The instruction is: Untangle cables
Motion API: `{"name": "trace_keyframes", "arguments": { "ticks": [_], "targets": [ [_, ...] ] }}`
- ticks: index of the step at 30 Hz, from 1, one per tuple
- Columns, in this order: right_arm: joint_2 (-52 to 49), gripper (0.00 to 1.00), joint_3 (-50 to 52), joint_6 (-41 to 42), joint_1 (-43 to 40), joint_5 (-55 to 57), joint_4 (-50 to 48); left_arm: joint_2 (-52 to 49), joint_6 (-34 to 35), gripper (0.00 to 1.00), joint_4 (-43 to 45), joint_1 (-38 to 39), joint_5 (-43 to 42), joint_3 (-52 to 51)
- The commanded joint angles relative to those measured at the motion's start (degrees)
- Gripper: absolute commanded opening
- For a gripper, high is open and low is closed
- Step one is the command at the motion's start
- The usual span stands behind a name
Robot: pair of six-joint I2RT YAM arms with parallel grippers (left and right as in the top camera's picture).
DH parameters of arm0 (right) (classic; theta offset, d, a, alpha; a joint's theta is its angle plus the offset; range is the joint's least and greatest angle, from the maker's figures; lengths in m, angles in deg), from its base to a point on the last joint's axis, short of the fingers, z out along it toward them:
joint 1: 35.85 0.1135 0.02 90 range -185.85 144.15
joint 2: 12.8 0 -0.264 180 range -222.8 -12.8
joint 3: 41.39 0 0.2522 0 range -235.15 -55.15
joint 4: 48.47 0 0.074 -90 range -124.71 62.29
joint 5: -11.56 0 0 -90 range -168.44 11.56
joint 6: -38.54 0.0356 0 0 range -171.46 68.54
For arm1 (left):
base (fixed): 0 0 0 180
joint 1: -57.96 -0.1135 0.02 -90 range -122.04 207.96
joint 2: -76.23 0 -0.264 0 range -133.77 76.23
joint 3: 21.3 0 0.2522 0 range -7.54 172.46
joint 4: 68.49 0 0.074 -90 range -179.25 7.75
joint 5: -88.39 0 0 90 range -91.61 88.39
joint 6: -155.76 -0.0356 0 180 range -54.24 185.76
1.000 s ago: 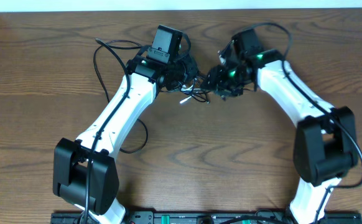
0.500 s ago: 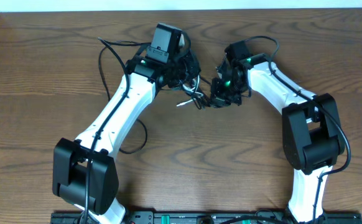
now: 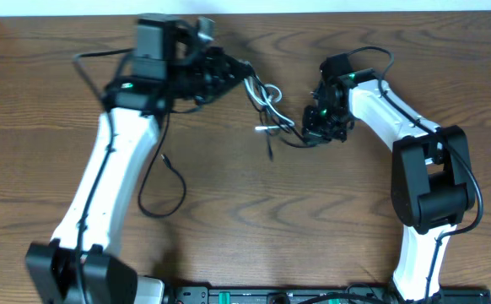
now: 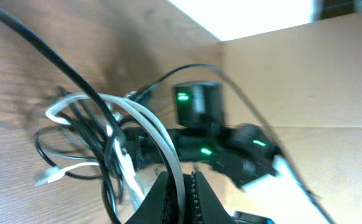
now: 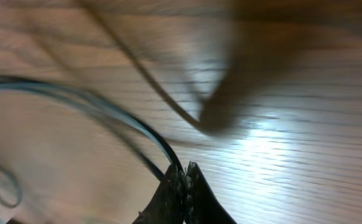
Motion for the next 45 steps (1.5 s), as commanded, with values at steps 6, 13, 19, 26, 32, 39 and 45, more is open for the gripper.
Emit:
{"name": "trace_keyframes", "arguments": {
  "ticks": [6, 13, 19, 26, 32, 39, 45],
  "targets": [
    [-0.74, 0.01, -0.22, -2.8, -4.48, 6.64, 1.38, 5.9, 0.68, 0.07, 2.03, -15.34, -18.71, 3.17],
    [-0.74, 0.01, -0.22, -4.39, -7.8, 6.64, 1.97, 6.03, 0.48, 0.08, 2.01, -21.2, -24.7, 3.15],
    [-0.22, 0.01, -0.44, -9.9, -9.53, 2.73, 1.81, 6.01, -0.33, 0.07, 2.01, -21.03, -24.68, 3.15],
    [5.2, 0.25, -4.52, -23.54, -9.29, -14.56, 2.45, 5.97, -5.2, 0.07, 2.01, -16.85, -24.39, 3.15],
    [13.9, 0.56, -7.28, -23.85, -7.06, -18.82, 0.17, 5.79, -9.29, 0.07, 0.85, -8.55, -17.64, 2.95],
    [19.34, 0.64, -7.26, -17.2, -5.16, -21.53, -3.43, 4.26, -8.22, 0.07, 0.74, 1.01, -3.19, 2.67],
    [18.75, 0.64, -7.1, -21.16, -3.15, -24.57, -4.11, 4.0, -3.06, 0.07, 0.74, 4.52, 6.4, 2.67]
  ]
}}
